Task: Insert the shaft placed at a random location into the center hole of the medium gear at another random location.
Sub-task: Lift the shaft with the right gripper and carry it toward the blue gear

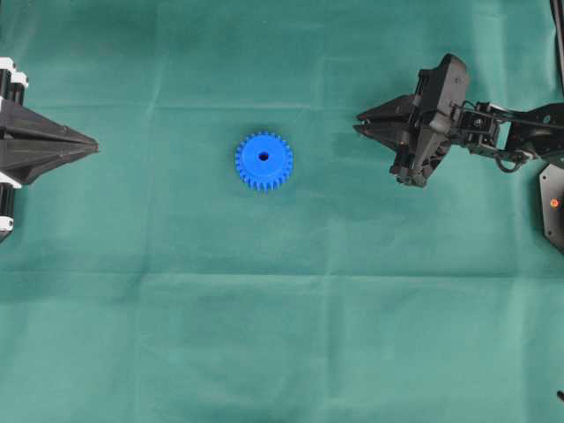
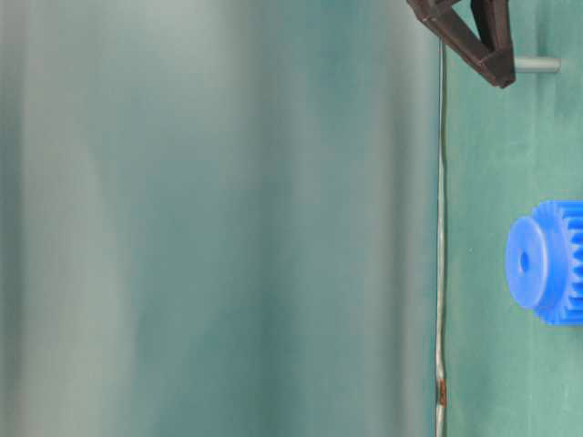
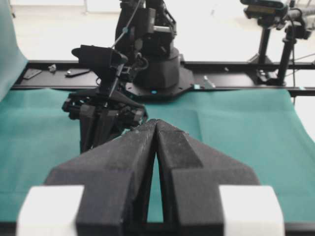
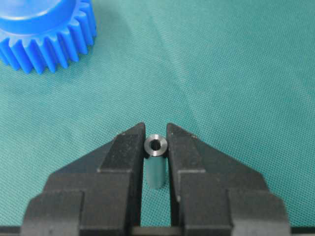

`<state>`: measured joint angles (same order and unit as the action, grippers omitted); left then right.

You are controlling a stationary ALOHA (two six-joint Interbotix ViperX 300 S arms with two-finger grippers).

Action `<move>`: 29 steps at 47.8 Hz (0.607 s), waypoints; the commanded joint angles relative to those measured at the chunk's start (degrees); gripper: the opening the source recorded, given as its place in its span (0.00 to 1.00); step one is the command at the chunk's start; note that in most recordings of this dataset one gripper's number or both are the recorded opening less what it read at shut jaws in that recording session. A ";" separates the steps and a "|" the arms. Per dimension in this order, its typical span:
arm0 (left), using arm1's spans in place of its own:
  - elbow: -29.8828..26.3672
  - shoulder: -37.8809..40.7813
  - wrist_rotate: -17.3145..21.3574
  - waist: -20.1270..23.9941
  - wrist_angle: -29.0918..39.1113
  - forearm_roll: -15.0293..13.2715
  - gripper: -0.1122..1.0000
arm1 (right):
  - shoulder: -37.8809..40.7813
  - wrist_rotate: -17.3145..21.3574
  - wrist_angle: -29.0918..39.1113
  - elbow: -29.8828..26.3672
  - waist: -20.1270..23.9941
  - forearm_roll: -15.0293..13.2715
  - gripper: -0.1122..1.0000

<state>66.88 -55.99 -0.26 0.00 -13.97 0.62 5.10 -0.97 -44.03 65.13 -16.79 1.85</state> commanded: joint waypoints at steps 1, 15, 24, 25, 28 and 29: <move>-1.41 0.35 -0.09 0.09 -0.26 0.18 0.10 | -0.97 -0.79 -0.62 -0.88 0.18 -0.18 0.22; -1.41 0.35 -0.09 0.09 -0.26 0.09 0.10 | -10.63 -0.79 7.73 -1.58 0.18 -0.09 0.22; -1.41 0.35 -0.09 0.09 -0.26 0.09 0.10 | -18.11 -0.79 15.12 -2.72 0.18 -0.18 0.22; -1.41 0.35 -0.09 0.09 -0.18 0.18 0.10 | -18.63 -0.79 15.73 -2.72 0.18 -0.09 0.22; -1.41 0.35 -0.09 0.00 -0.26 0.18 0.10 | -19.95 -0.79 17.31 -2.90 0.18 -0.09 0.22; -1.41 0.26 -0.09 0.00 -0.26 0.09 0.10 | -20.13 -0.79 17.58 -2.90 0.18 -0.09 0.22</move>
<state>66.88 -55.99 -0.35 0.00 -13.89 0.62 -13.01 -0.88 -27.95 63.54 -16.70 1.76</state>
